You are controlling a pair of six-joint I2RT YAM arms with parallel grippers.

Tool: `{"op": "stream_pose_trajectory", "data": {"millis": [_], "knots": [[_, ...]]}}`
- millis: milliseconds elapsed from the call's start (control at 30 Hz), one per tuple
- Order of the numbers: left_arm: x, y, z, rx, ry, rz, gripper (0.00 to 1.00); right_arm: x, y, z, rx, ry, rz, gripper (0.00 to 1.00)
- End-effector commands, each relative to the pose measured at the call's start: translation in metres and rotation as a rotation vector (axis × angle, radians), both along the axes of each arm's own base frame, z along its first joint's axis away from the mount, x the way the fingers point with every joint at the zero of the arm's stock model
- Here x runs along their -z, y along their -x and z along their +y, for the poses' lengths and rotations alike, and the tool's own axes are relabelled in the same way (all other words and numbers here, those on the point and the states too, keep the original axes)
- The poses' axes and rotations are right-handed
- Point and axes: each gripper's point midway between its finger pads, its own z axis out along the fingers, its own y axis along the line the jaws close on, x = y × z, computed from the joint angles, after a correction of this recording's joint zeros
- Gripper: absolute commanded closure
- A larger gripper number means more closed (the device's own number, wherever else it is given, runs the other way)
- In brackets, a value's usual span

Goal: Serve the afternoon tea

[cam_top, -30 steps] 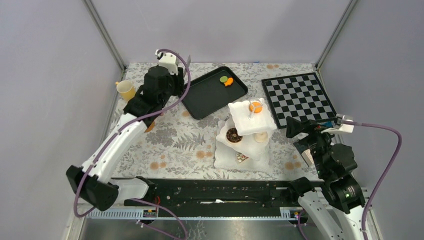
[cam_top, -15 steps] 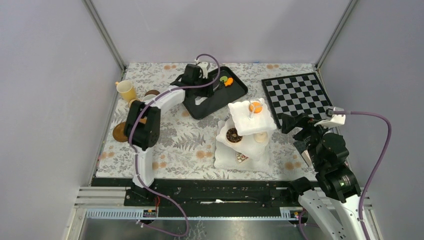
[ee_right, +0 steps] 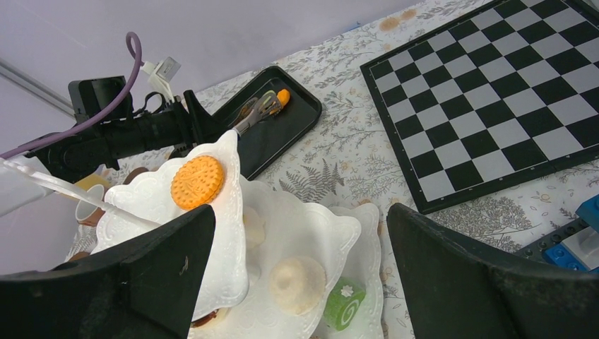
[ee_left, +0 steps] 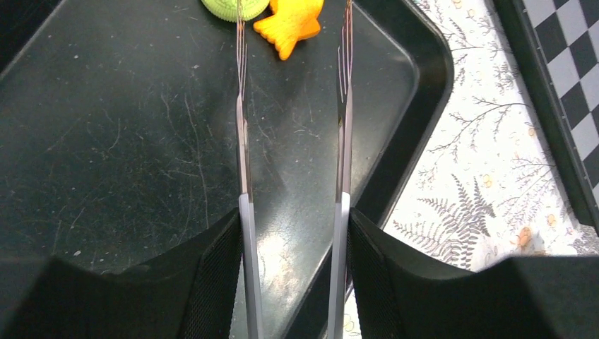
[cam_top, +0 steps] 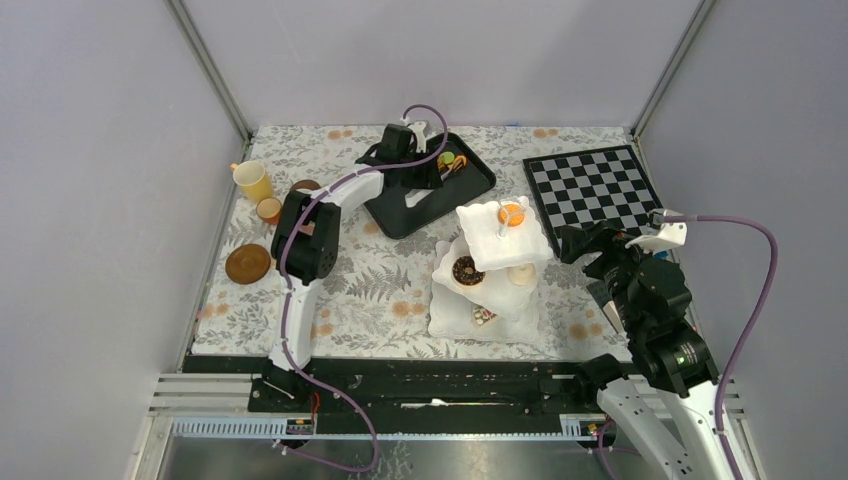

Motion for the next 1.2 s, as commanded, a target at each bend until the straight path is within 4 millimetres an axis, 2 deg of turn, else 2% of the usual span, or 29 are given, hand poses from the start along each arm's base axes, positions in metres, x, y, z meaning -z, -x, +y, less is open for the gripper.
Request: {"op": "stream_pose_trajectory", "data": {"millis": [0,233,467,633,833,1167], "knots": [[-0.037,-0.020,0.007,-0.039,-0.013,-0.125,0.46,-0.013,-0.001,-0.002,0.026,-0.034,-0.030,0.02],[-0.051,-0.021,0.010,-0.038,-0.017,-0.170,0.43,-0.008,-0.004,0.001,0.017,-0.040,-0.015,0.02],[-0.043,-0.040,0.009,-0.084,-0.035,-0.156,0.43,-0.009,-0.002,0.000,0.019,-0.045,-0.023,0.02],[-0.044,-0.051,0.012,-0.108,-0.056,-0.176,0.43,-0.007,-0.002,0.000,0.018,-0.044,-0.020,0.02],[-0.029,-0.055,0.013,-0.106,-0.092,-0.158,0.43,-0.003,-0.002,0.000,0.019,-0.042,-0.012,0.02],[-0.016,-0.063,0.010,-0.105,-0.121,-0.147,0.45,-0.004,0.000,-0.001,0.017,-0.041,-0.021,0.02]]}}
